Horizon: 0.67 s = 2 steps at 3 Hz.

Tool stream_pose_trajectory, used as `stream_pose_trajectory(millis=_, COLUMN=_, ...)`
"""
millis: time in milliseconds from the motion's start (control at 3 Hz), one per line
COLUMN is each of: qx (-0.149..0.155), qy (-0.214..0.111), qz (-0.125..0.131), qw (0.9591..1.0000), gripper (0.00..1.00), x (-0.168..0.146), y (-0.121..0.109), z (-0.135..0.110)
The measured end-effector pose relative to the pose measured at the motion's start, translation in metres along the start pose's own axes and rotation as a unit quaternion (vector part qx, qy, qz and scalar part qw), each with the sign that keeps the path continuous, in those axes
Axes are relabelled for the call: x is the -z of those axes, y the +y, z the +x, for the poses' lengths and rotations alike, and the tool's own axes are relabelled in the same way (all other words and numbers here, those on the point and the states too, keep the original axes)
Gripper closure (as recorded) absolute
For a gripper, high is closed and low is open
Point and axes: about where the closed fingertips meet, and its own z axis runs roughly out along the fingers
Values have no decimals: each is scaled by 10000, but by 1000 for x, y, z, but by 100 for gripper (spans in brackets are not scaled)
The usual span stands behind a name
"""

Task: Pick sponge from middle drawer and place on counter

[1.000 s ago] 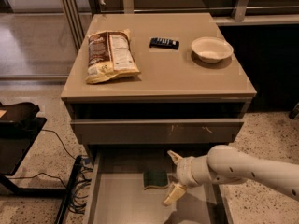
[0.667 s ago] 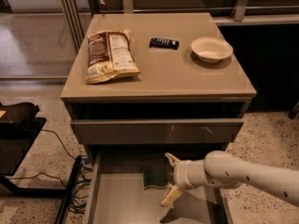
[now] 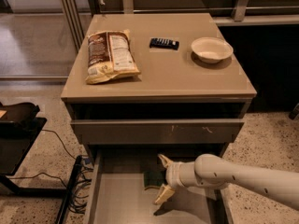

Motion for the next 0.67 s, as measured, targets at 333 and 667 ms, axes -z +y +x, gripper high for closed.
stream_pose_trajectory(millis=333, qx=146, qy=-45, qz=-96, qw=9998, gripper=0, x=-22, y=-9, z=0)
stream_pose_trajectory(millis=667, qx=191, qy=-84, qz=-272, qw=9994, gripper=0, x=-38, y=-16, z=5)
